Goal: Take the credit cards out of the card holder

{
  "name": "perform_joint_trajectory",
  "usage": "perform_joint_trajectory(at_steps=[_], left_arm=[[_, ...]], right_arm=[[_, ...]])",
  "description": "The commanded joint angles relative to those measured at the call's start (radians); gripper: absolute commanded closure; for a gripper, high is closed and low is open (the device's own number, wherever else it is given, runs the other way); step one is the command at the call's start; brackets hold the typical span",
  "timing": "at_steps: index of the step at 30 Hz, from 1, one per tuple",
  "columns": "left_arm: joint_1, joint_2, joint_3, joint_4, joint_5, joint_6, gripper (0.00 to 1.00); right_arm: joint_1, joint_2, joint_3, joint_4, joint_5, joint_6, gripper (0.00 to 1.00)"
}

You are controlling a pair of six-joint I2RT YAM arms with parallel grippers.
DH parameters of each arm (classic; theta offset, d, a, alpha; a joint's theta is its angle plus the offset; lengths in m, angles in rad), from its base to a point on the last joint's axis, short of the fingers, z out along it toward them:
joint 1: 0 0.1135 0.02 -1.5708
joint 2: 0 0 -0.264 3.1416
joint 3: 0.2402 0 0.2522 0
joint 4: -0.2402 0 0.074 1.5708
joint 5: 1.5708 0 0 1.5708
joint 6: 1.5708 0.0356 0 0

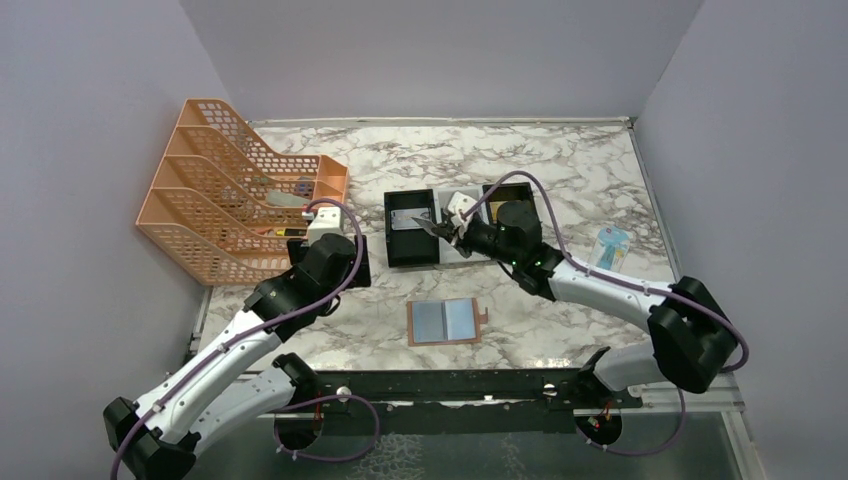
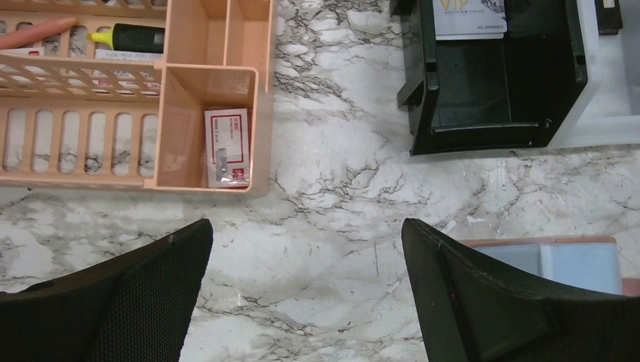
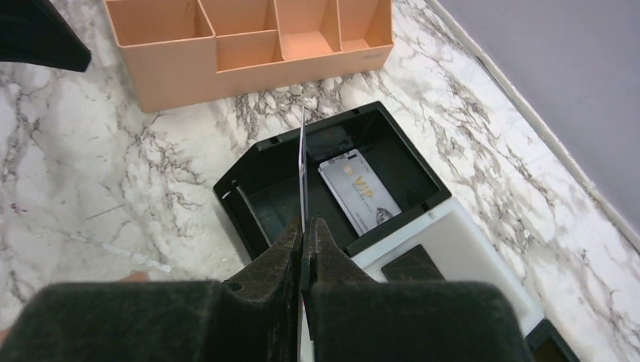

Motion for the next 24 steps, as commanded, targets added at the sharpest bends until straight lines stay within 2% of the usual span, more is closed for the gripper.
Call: perform_joint_trajectory(at_steps=[1, 4, 12, 17, 24], left_arm=[[0.009, -0.047, 0.01, -0.02, -0.064, 0.0, 0.01], [0.01, -0.064, 0.007, -0.019, -0.072, -0.007, 0.01], [0.013, -0.077, 0.005, -0.022, -0.073, -0.007, 0.01], [0.015, -0.084, 0.004, -0.022, -0.069, -0.006, 0.01], [0.016, -0.084, 0.002, -0.022, -0.065, -0.007, 0.01]], right_arm=[[0.021, 0.076, 0.1, -0.046, 0.034, -0.122, 0.99], [0.035, 0.159, 0.181, -0.099, 0.064, -0.159, 0.99], [0.086, 0.379, 0.357, -0.208, 0.279, -0.322, 0.99], [0.088, 0.452, 0.387, -0.164, 0.379, -0.414, 0.99], [0.089, 0.547, 0.436, -0.134, 0.414, -0.516, 0.99]])
